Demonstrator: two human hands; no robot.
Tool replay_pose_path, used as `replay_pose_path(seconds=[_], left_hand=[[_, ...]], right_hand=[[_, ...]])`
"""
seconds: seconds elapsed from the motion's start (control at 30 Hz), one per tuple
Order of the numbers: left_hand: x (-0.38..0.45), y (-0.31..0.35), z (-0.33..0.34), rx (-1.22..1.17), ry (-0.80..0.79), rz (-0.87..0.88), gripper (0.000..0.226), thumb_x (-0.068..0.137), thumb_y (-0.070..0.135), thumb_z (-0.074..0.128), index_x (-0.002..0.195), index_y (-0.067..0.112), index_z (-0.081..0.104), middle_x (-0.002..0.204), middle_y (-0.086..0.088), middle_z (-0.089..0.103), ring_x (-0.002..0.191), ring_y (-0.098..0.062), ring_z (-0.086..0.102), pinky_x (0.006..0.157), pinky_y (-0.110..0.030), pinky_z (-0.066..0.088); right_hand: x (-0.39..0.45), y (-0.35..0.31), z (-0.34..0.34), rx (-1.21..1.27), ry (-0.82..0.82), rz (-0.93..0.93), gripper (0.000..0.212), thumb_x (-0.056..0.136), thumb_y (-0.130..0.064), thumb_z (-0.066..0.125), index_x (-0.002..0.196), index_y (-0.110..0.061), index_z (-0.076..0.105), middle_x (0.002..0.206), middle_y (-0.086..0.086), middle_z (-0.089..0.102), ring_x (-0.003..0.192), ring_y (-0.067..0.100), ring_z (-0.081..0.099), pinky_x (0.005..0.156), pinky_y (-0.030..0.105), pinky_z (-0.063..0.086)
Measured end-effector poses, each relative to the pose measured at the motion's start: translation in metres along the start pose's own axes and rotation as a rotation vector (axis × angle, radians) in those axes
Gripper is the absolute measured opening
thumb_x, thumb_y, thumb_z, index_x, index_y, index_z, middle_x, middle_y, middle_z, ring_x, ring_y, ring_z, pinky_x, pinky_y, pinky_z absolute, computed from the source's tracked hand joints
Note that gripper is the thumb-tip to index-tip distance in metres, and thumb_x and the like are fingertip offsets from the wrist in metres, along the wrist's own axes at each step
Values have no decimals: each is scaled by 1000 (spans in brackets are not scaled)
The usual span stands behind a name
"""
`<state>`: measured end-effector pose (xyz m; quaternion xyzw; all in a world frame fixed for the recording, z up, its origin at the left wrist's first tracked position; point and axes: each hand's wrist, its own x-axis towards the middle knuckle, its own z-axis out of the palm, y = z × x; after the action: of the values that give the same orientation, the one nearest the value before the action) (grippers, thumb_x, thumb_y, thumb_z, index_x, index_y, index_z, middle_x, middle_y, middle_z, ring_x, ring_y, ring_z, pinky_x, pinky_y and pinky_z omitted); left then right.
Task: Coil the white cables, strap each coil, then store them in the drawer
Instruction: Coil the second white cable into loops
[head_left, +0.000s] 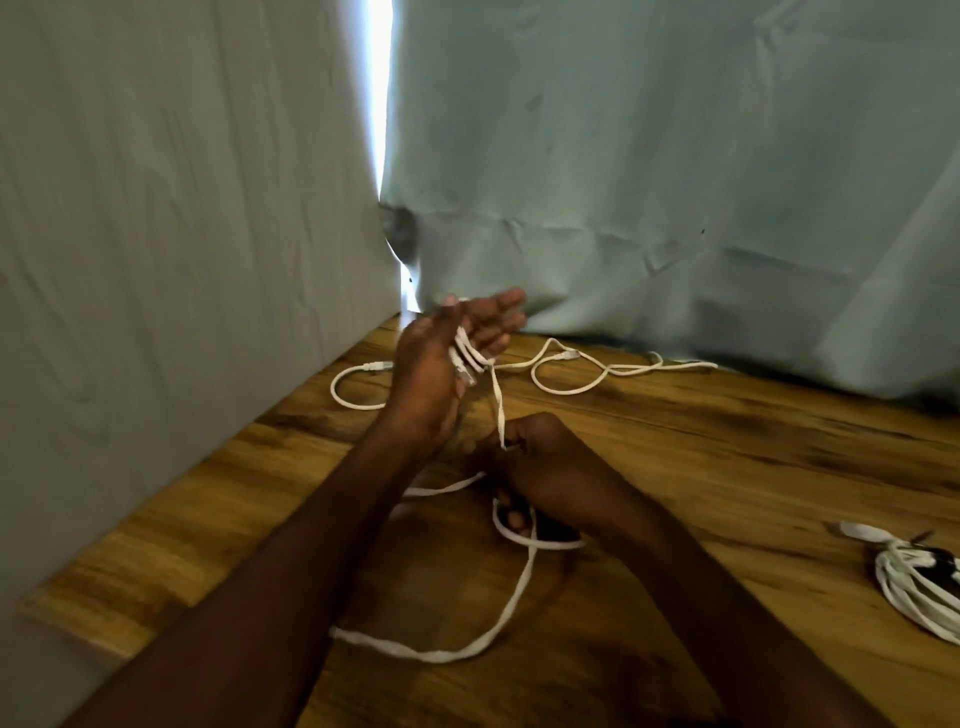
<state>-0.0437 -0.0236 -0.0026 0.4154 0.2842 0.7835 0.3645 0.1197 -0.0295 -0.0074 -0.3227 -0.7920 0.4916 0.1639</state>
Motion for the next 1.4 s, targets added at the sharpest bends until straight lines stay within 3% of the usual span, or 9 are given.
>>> replay_pose_path(seconds=[0.1,0.2,0.3,0.43,0.53,0.8,1.03,1.27,1.4], left_hand=[[-9,-11,11,348,-29,41,44,112,23,32,119,-15,52,111,-24,74,95,-30,74,80,-30,59],[-14,-10,2,1092,-147,155,38,108,36,40,105,5,61,86,-2,76,80,-20,71,76,-35,55],[-14,-5,-10,1458,-226,226,35,99,48,40,87,19,56,71,6,61,71,-19,59,69,-43,47],[-15,6,-8,1128,-89,83,43,100,45,51,81,11,69,62,7,59,62,-12,57,60,-29,43],[-22,14,5,762,-218,-140,60,107,39,44,83,-9,69,45,-5,41,39,-16,35,45,-23,28],[-24,20,15,43,-301,-422,42,101,39,47,71,11,55,38,5,23,32,-12,10,46,-30,2],[-6,27,-6,-474,84,-296,44,107,33,38,74,13,60,46,7,50,39,-8,50,40,-18,42],[-3,20,-15,-707,86,-182,34,93,20,48,97,-4,73,93,-13,78,84,-26,78,73,-30,63],[-1,13,-1,-179,19,-149,37,110,30,28,93,9,53,107,-17,76,97,-27,76,78,-26,60]], right_hand=[[-2,-3,-2,115,-138,53,18,100,-19,67,105,-3,74,56,3,55,39,10,46,40,23,38],[-9,-11,-18,82,-279,44,15,97,-18,72,108,-7,73,56,-3,52,40,5,41,39,19,34],[-12,-16,-42,125,-192,36,21,91,-18,77,112,-14,72,55,-6,57,37,1,41,37,15,33],[-10,-12,-81,485,54,-37,39,83,-10,76,122,-10,68,71,4,63,35,1,31,37,16,31],[-13,-7,-97,668,72,-188,44,79,-3,71,123,-7,67,90,10,69,41,1,34,37,15,29],[2,14,-80,295,360,-213,17,93,-8,73,108,-15,73,83,16,77,51,19,58,42,19,38],[11,21,-30,-102,92,-300,10,93,-15,75,99,-22,75,89,-2,77,79,10,72,71,24,54],[9,11,-10,-322,-104,-236,9,98,-25,69,103,-32,70,95,-15,71,82,-9,66,65,8,48],[3,7,-13,-441,-90,-235,17,94,-31,74,110,-25,71,101,-10,71,89,0,66,84,28,57]])
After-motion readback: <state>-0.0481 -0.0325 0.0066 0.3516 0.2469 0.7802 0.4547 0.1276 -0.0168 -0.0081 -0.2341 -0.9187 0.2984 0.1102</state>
